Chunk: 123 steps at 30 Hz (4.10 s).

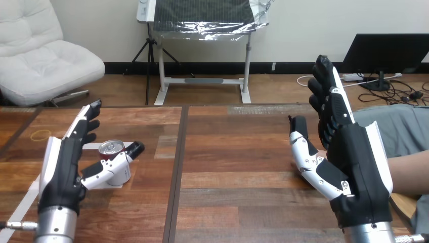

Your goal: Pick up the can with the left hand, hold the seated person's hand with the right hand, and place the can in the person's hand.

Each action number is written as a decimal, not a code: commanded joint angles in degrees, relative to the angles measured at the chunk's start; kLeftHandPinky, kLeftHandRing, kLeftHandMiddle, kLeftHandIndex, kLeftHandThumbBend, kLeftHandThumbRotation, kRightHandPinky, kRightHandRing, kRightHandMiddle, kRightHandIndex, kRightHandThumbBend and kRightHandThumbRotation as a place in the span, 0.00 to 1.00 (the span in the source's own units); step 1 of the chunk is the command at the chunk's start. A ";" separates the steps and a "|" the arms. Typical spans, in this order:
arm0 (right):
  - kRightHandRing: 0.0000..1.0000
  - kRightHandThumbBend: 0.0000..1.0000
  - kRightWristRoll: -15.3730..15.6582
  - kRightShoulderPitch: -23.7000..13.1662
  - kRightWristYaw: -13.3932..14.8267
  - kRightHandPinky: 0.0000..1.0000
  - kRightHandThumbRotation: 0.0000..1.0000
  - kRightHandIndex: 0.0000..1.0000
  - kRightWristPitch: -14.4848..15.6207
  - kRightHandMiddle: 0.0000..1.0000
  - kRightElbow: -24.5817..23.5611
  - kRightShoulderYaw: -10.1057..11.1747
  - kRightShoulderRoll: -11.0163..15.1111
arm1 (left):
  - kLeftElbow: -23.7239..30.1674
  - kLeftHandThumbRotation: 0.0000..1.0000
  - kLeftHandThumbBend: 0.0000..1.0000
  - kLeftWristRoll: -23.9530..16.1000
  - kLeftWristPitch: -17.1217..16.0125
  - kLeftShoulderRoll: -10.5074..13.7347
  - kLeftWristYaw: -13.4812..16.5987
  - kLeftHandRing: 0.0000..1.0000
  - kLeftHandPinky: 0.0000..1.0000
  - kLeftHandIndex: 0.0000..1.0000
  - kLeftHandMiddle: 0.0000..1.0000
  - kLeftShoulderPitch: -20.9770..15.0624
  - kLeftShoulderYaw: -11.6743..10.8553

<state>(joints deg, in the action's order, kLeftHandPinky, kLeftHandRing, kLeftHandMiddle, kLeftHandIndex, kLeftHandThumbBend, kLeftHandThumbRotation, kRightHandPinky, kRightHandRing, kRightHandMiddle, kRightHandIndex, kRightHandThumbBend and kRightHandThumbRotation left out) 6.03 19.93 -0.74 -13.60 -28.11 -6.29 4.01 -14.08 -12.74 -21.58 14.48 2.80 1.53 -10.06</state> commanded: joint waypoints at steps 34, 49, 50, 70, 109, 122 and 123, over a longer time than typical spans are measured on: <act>1.00 0.06 -2.15 -4.55 -1.60 0.99 0.00 0.99 0.19 1.00 0.12 1.76 0.39 | -14.91 0.50 0.97 -8.56 -1.94 5.08 11.46 0.89 0.84 0.90 0.91 -12.23 2.81; 1.00 0.06 -2.25 -4.80 -2.02 0.99 0.00 0.99 0.75 1.00 -0.02 2.15 0.68 | -19.41 0.49 0.93 -8.11 -3.16 6.00 11.98 0.89 0.85 0.91 0.91 -14.37 4.13; 1.00 0.06 -2.40 -4.81 -2.09 0.99 0.00 0.99 0.83 1.00 -0.04 2.16 0.64 | -19.77 0.49 0.93 -7.83 -3.21 6.05 11.61 0.89 0.85 0.91 0.91 -14.56 4.18; 1.00 0.07 -1.98 -5.14 -2.83 1.00 0.00 0.98 1.49 1.00 -0.38 2.49 0.92 | -22.11 0.40 0.88 -4.28 -1.36 5.47 6.66 0.88 0.83 0.90 0.91 -16.86 4.83; 1.00 0.11 -2.58 -5.06 -4.02 1.00 0.00 0.96 1.76 1.00 -0.63 3.25 1.11 | -21.15 0.34 0.87 -10.91 7.86 12.74 1.28 0.86 0.80 0.88 0.89 -22.26 10.76; 1.00 0.12 -2.80 -4.90 -4.37 1.00 0.00 0.95 1.47 1.00 -0.57 3.40 1.08 | -19.63 0.36 0.88 -15.95 10.00 16.88 0.30 0.85 0.79 0.88 0.87 -24.11 13.26; 1.00 0.12 -2.75 -4.90 -4.35 1.00 0.00 0.95 1.45 1.00 -0.56 3.41 1.09 | -19.61 0.36 0.87 -16.28 9.97 17.17 0.34 0.84 0.78 0.87 0.87 -24.24 13.42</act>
<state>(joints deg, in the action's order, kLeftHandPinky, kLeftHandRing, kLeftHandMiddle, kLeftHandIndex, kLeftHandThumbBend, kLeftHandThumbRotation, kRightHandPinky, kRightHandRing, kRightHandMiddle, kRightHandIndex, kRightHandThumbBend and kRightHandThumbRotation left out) 4.15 18.51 -4.94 -11.39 -28.11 -3.53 4.84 -36.48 -27.35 -11.54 28.60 3.07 -17.51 1.93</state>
